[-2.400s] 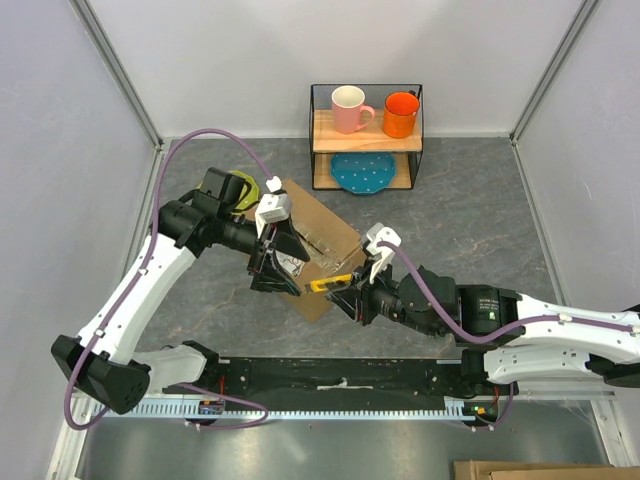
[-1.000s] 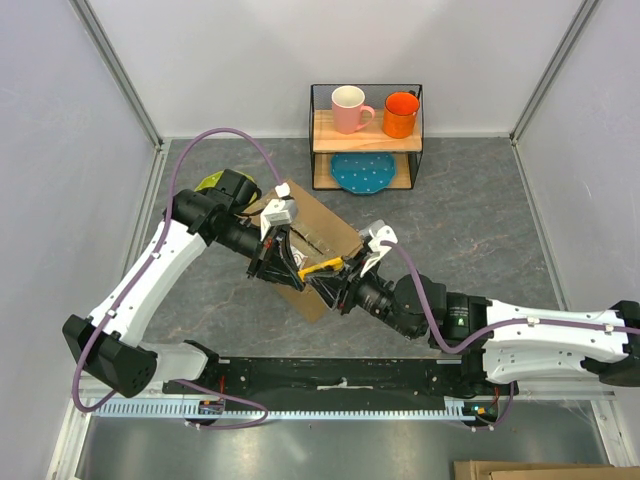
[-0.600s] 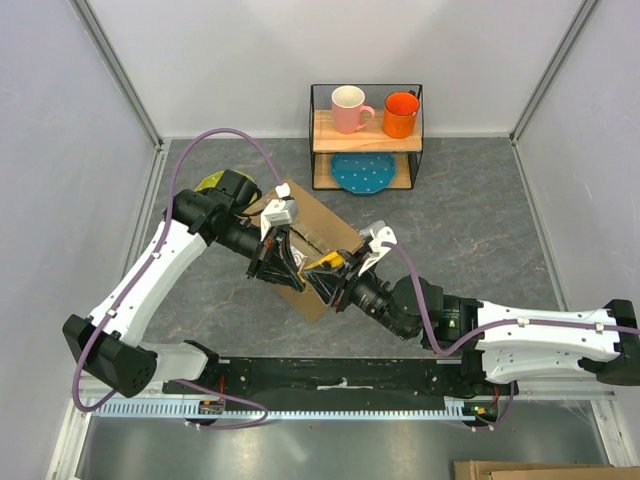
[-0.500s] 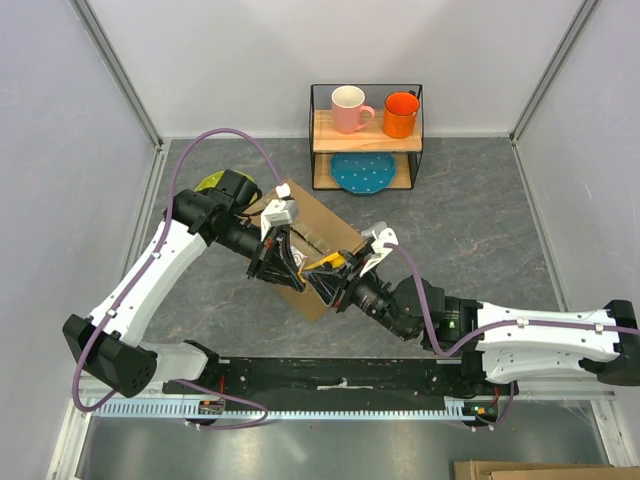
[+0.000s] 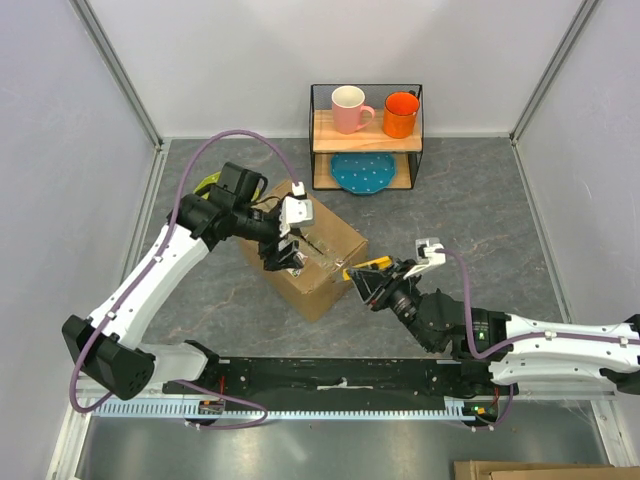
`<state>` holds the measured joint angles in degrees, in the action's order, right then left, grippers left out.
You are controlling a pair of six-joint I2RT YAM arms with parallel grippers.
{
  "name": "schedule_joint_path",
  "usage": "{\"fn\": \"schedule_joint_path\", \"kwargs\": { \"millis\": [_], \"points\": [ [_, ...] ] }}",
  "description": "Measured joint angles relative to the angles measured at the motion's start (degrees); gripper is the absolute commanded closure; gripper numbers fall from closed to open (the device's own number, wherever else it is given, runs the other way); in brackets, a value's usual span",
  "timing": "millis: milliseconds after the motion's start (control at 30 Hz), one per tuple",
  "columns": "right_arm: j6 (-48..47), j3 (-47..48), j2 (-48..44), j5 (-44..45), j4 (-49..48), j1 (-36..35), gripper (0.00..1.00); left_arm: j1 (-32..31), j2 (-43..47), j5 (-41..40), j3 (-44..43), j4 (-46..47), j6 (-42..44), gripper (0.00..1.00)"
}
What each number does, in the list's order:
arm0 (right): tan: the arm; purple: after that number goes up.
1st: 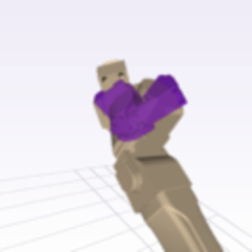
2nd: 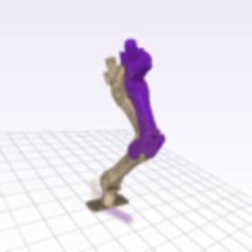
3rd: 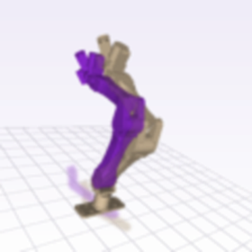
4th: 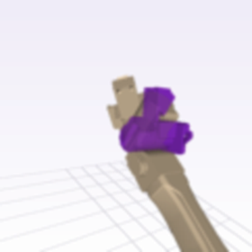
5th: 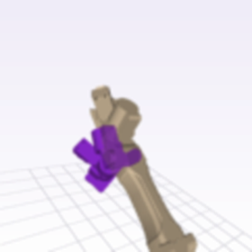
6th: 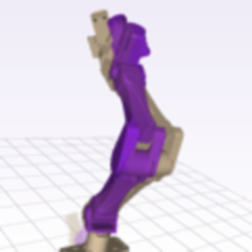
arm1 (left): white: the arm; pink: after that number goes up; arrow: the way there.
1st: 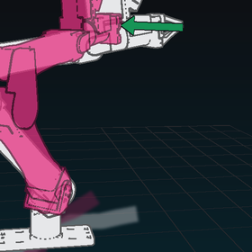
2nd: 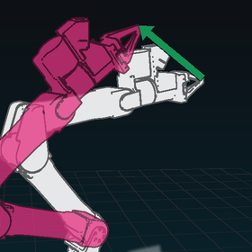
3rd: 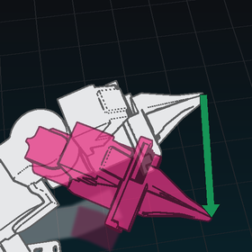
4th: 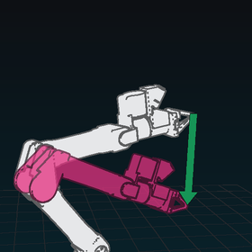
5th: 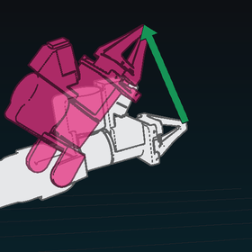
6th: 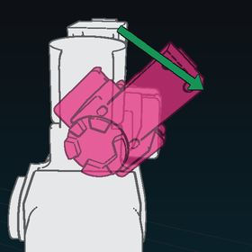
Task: Unpack the express box
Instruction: Adjust the knife, then adjust the express box at the center of the board.
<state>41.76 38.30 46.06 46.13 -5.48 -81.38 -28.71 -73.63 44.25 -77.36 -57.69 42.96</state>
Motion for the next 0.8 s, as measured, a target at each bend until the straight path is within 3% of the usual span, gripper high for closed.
{"fn": "schedule_joint_path", "kwargs": {
  "millis": [167,333,600,800],
  "points": [
    [8.76,-2.38,-2.29,7.61,6.99,0.0,1.0,-4.59,1.09,-13.05,5.68,9.86,5.49,0.19],
    [15.3,-2.64,-2.01,11.8,11.15,1.66,1.0,-9.55,1.29,-20.31,8.98,15.54,11.3,0.19],
    [25.75,-4.26,-2.03,8.22,13.53,12.92,1.0,-11.32,-0.5,-25.79,8.81,21.27,18.43,0.17],
    [30.8,-4.37,1.01,3.74,13.75,17.4,1.0,-11.56,0.35,-27.96,10.36,22.73,28.2,0.16]
  ]
}}
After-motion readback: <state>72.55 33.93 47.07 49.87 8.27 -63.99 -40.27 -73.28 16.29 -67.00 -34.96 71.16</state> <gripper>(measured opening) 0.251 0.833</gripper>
